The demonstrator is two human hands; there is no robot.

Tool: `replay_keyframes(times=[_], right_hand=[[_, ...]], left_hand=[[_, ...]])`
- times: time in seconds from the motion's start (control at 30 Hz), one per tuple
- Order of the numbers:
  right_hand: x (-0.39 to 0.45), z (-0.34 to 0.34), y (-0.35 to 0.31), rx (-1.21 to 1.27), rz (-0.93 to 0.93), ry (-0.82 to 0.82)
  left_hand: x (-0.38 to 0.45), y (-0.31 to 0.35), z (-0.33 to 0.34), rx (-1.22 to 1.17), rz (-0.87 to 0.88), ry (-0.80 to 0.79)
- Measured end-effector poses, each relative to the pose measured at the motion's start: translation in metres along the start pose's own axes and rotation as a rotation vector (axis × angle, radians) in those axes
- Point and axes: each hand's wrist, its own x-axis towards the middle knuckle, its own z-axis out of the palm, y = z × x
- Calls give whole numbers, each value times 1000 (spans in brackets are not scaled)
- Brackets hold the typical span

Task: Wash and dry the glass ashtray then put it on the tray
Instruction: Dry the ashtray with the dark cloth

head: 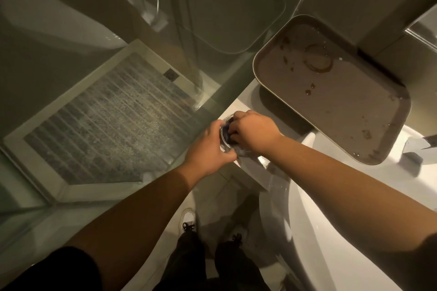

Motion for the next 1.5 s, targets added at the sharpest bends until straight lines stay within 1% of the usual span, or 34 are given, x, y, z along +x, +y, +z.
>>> replay_keyframes(times=[0.2, 0.5, 0.73, 0.87, 0.97, 1.1, 1.2, 1.37, 1.5], right_hand=[[6, 3, -2, 22, 52, 57], [5, 10, -4, 85, 220, 164], [6, 8, -8, 69, 313, 163], [4, 0, -8, 13, 326, 102], [2, -8, -5, -54, 331, 38], [-8, -12, -4, -138, 288, -54], [-16, -6, 2, -183, 184, -118], [-18, 9, 12, -212, 58, -78], [-16, 6, 8, -135, -35, -39]], left_hand=[[-1, 0, 0, -13, 5, -2], [-2, 3, 3, -64, -27, 10], [-5, 6, 5, -58, -78, 25], [-6, 9, 5, -42, -78, 65], [-6, 10, 4, -46, -75, 55], [-6, 8, 3, -16, -61, 46], [-5, 7, 3, 11, -52, 35], [-3, 3, 4, 16, -24, 32], [-2, -3, 5, -5, 8, 21]])
